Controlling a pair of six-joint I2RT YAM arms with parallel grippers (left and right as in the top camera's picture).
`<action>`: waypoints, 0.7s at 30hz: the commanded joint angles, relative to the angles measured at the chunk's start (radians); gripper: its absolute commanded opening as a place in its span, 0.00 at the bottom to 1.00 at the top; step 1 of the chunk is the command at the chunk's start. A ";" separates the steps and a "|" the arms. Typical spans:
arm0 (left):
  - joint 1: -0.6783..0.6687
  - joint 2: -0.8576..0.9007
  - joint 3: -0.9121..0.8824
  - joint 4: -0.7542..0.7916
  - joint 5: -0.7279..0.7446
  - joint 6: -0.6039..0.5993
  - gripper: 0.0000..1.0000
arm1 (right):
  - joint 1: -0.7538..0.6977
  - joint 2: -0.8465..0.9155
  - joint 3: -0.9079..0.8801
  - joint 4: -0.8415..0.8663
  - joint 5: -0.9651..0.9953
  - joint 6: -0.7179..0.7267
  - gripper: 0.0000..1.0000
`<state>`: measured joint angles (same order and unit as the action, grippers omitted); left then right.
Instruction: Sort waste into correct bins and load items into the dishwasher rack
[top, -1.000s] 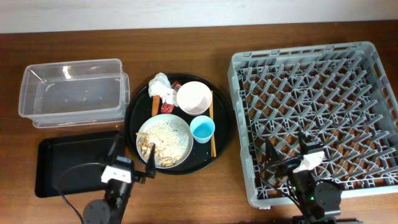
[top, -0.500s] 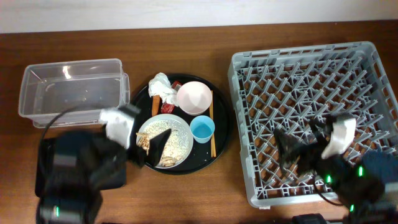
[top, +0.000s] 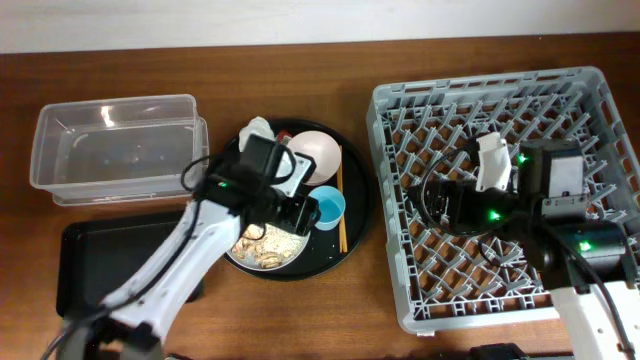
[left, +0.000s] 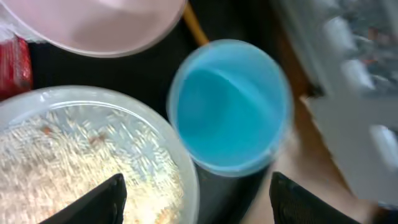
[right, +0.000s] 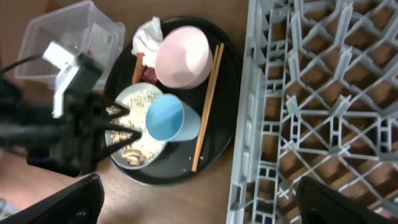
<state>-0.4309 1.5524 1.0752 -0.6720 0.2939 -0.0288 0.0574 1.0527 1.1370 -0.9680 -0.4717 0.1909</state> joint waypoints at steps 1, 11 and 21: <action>-0.024 0.110 0.008 0.107 -0.108 -0.040 0.64 | -0.005 0.004 0.015 -0.024 -0.014 0.009 0.98; -0.023 0.058 0.100 0.053 -0.060 -0.143 0.00 | -0.005 0.004 0.015 -0.054 -0.015 0.008 0.98; 0.423 -0.150 0.171 -0.144 1.043 0.034 0.00 | 0.035 0.004 0.015 0.165 -0.454 -0.053 0.84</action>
<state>-0.0589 1.3903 1.2434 -0.8051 0.9138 -0.0578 0.0616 1.0592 1.1374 -0.8795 -0.6872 0.1780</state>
